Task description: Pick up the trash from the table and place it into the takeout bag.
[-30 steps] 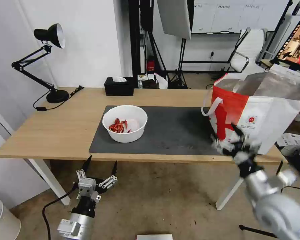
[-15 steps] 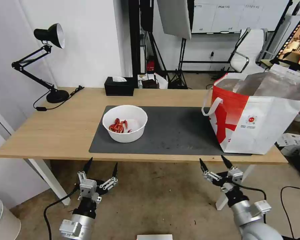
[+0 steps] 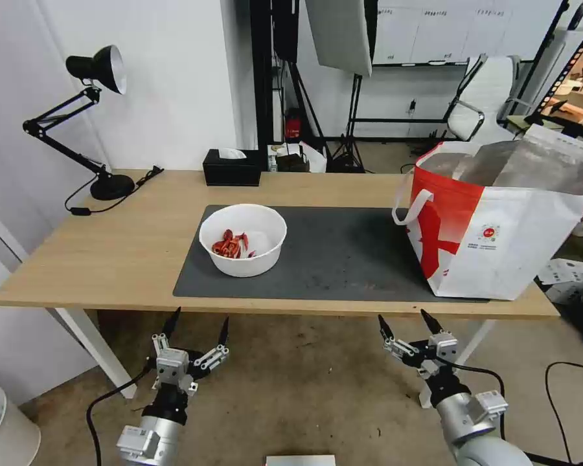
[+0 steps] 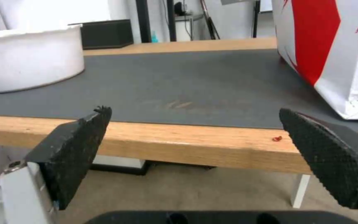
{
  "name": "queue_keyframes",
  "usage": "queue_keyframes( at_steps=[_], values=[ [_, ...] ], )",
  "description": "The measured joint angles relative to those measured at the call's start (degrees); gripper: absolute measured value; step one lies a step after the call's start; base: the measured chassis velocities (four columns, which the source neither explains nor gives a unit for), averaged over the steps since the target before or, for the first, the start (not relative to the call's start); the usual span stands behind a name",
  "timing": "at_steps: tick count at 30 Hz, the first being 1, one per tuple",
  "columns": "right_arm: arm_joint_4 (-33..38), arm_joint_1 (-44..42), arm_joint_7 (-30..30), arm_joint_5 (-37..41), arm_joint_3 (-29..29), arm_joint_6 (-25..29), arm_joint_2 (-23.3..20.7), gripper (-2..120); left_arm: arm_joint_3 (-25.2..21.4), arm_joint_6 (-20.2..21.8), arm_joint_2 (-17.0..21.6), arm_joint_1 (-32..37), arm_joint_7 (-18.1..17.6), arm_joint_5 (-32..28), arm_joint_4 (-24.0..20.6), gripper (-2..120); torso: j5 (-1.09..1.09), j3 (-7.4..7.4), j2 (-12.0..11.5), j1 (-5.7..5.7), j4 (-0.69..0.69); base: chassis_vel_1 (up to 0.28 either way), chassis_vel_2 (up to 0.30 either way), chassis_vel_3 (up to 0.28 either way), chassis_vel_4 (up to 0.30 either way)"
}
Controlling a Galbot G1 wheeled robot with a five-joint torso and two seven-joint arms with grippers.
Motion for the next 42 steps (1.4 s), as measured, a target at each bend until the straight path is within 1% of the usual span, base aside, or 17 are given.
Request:
queue_keyframes(
  at_steps=[7,10,11,13,14,17,19,20,21,22,25,26,30,31,34,35,42],
  values=[
    [0.03,0.05,0.00,0.07,0.01,-0.02,-0.04,100,-0.05,1.74,1.62,-1.66,-0.09,-1.75,-0.95,100,0.00,0.00,0.00,0.00,0.00,0.000,0.000,0.000,0.000],
    [0.05,0.06,0.00,0.11,0.02,-0.02,-0.05,100,-0.86,8.40,5.03,-5.15,-2.52,-9.07,-4.23,100,-0.01,0.00,0.00,0.00,0.01,0.000,0.000,0.000,0.000],
    [0.05,0.06,0.00,0.11,0.02,-0.02,-0.05,100,-0.86,8.40,5.03,-5.15,-2.52,-9.07,-4.23,100,-0.01,0.00,0.00,0.00,0.01,0.000,0.000,0.000,0.000],
    [0.06,0.07,0.01,0.13,0.04,-0.02,-0.06,100,-1.77,15.08,9.24,-9.95,-5.20,-19.99,-6.97,100,0.00,0.00,0.00,0.00,0.00,0.000,0.000,0.000,0.000],
    [0.06,0.07,0.01,0.13,0.04,-0.02,-0.06,100,-1.77,15.08,9.24,-9.95,-5.20,-19.99,-6.97,100,0.00,0.00,0.00,0.00,0.00,0.000,0.000,0.000,0.000],
    [0.08,0.08,0.01,0.15,0.05,-0.02,-0.08,100,-2.89,23.39,16.23,-16.38,-9.21,-34.68,-8.47,100,-0.01,0.01,0.00,0.00,-0.01,0.000,0.000,0.000,0.000],
    [0.08,0.08,0.01,0.15,0.05,-0.02,-0.08,100,-3.05,24.83,17.81,-17.70,-9.96,-37.57,-8.48,100,-0.01,0.01,0.00,0.01,-0.01,0.000,0.000,0.000,0.000],
    [0.08,0.09,0.01,0.16,0.06,-0.02,-0.08,100,-3.17,29.16,22.49,-21.87,-12.22,-46.64,-7.94,100,-0.01,0.00,0.00,0.01,-0.01,0.000,0.000,0.000,0.000],
    [0.09,0.09,0.01,0.17,0.06,-0.02,-0.09,100,-3.01,31.58,24.70,-24.12,-13.20,-51.90,-7.14,100,-0.01,0.01,0.00,0.01,0.00,0.000,0.000,0.000,0.000],
    [0.09,0.09,0.01,0.17,0.06,-0.02,-0.09,100,-3.01,31.58,24.70,-24.12,-13.20,-51.90,-7.14,100,-0.01,0.01,0.00,0.01,0.00,0.000,0.000,0.000,0.000],
    [0.09,0.09,0.02,0.19,0.08,-0.02,-0.10,100,-1.52,39.47,29.18,-32.42,-16.07,-66.45,-3.25,100,0.00,0.01,0.00,0.01,-0.01,0.000,0.000,0.000,0.000],
    [0.09,0.09,0.02,0.19,0.08,-0.02,-0.10,100,-1.52,39.47,29.18,-32.42,-16.07,-66.45,-3.25,100,0.00,0.01,0.00,0.01,-0.01,0.000,0.000,0.000,0.000],
    [0.09,0.10,0.01,0.20,0.09,-0.02,-0.11,100,1.49,46.48,30.65,-41.36,-18.66,-77.44,3.67,100,-0.01,0.01,-0.01,0.01,0.00,0.000,0.000,0.000,0.000],
    [0.09,0.10,0.01,0.20,0.09,-0.02,-0.11,100,1.49,46.48,30.65,-41.36,-18.66,-77.44,3.67,100,-0.01,0.01,-0.01,0.01,0.00,0.000,0.000,0.000,0.000],
    [0.09,0.11,0.01,0.20,0.10,-0.02,-0.11,100,5.27,52.04,30.78,-48.35,-20.68,-81.75,10.25,100,0.00,0.01,-0.01,0.01,0.00,0.000,0.000,0.000,0.000],
    [0.09,0.11,0.01,0.20,0.10,-0.02,-0.11,100,5.27,52.04,30.78,-48.35,-20.68,-81.75,10.25,100,0.00,0.01,-0.01,0.01,0.00,0.000,0.000,0.000,0.000],
    [0.09,0.10,0.00,0.20,0.10,-0.01,-0.11,100,12.61,52.74,29.10,-58.08,-21.31,-83.95,19.98,100,0.00,0.01,-0.01,0.01,0.00,0.000,0.000,0.000,0.000]
  ],
)
